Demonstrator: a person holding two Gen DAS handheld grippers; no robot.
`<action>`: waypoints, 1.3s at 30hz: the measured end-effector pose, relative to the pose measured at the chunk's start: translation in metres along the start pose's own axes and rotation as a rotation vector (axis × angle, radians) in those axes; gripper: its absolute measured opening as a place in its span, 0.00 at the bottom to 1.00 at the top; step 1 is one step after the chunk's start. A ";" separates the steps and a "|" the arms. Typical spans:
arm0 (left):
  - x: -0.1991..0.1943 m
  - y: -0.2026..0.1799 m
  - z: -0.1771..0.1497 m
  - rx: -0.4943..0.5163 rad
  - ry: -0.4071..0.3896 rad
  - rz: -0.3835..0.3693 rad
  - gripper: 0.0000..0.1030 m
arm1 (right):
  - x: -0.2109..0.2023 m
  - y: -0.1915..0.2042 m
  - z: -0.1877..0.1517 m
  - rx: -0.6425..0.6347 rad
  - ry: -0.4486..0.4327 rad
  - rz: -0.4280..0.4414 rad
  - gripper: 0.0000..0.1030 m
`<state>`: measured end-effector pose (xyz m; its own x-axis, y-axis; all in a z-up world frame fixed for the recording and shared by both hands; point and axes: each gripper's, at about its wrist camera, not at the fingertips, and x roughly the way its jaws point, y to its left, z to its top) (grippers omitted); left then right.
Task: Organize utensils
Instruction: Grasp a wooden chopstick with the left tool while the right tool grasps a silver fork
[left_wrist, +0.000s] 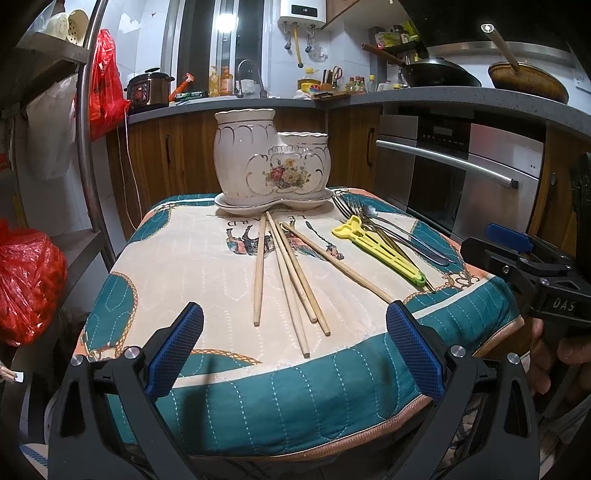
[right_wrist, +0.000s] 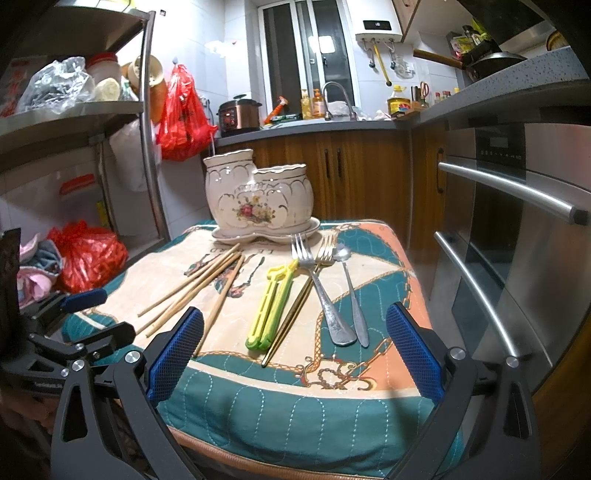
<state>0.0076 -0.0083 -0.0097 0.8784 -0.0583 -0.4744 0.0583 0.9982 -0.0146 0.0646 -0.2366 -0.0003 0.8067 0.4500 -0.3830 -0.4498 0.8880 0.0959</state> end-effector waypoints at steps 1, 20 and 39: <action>0.001 0.001 0.001 -0.003 0.005 -0.001 0.95 | 0.001 -0.001 0.001 0.006 0.004 -0.001 0.95; 0.082 0.046 0.066 -0.043 0.276 -0.069 0.37 | 0.058 -0.027 0.034 -0.005 0.231 0.016 0.68; 0.137 0.053 0.081 0.039 0.507 -0.152 0.24 | 0.147 -0.040 0.062 -0.118 0.585 0.153 0.27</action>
<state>0.1693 0.0353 -0.0044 0.5195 -0.1783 -0.8356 0.1932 0.9772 -0.0884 0.2247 -0.1998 -0.0033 0.4003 0.4150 -0.8170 -0.6101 0.7859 0.1003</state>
